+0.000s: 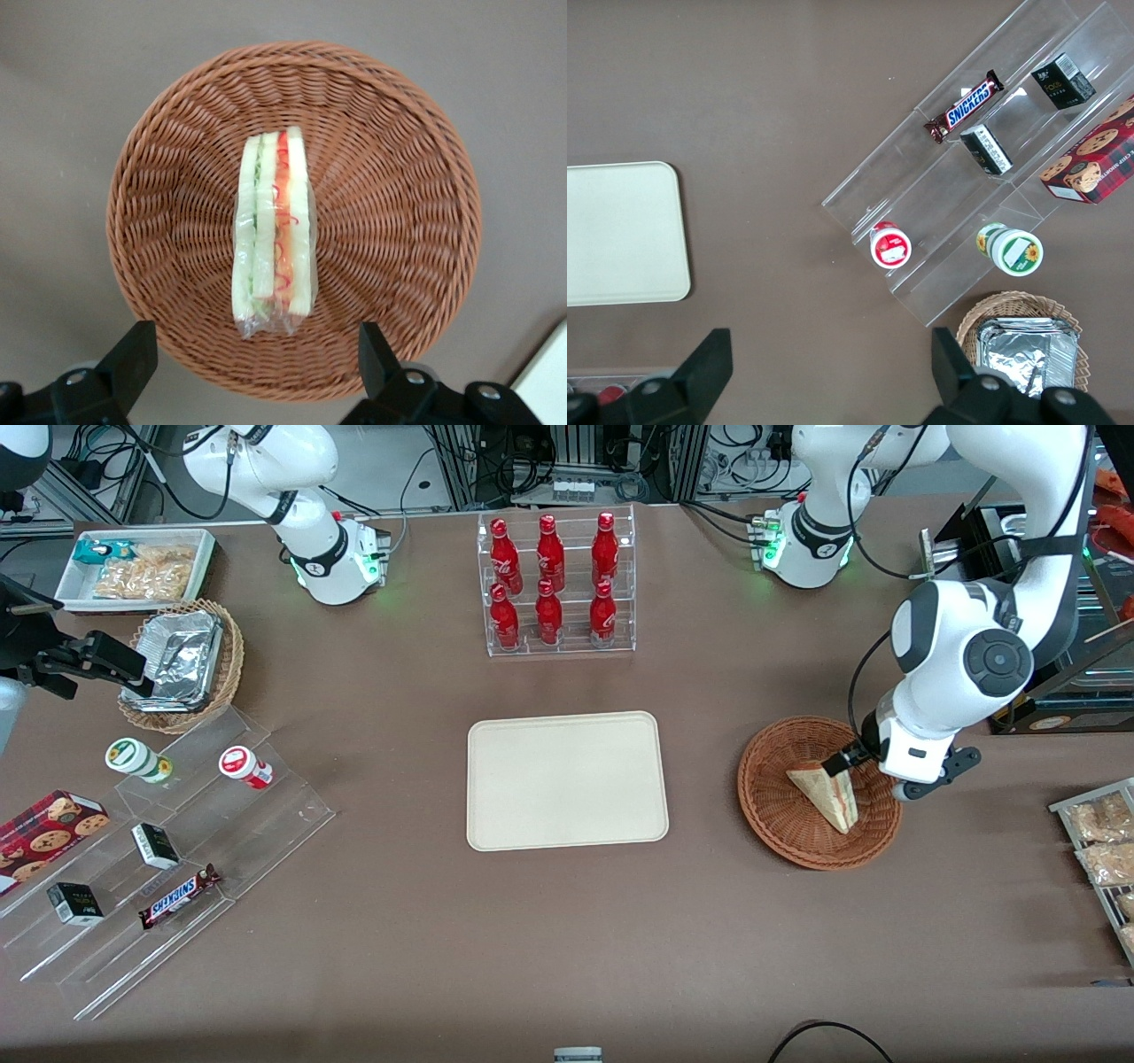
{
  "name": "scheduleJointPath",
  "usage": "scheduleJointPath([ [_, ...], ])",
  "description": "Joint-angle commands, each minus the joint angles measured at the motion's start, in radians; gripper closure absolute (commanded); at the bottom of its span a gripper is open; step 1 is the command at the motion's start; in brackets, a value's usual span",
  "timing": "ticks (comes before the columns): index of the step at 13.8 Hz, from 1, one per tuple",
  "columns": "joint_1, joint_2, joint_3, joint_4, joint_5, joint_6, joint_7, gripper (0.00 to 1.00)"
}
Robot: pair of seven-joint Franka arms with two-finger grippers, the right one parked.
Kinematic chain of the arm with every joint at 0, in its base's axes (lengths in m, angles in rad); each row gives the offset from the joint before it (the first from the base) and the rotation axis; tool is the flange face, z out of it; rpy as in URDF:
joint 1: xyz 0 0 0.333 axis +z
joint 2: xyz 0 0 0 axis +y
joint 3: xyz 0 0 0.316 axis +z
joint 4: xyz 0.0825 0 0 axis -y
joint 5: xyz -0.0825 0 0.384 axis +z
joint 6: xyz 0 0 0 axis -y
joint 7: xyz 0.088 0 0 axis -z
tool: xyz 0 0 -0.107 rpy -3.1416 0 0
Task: Place sandwich from basket to tray
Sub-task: 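Lower the open left gripper around the wrapped sandwich and close it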
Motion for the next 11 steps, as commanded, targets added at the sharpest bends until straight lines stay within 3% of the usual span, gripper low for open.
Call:
scheduleJointPath([
  [1,-0.004,0.004,0.001,-0.051,0.007,0.086,-0.148,0.00],
  [3,-0.004,0.036,0.001,-0.060,0.012,0.143,-0.254,0.00],
  [11,-0.003,0.142,0.001,-0.060,0.013,0.215,-0.254,0.01],
])
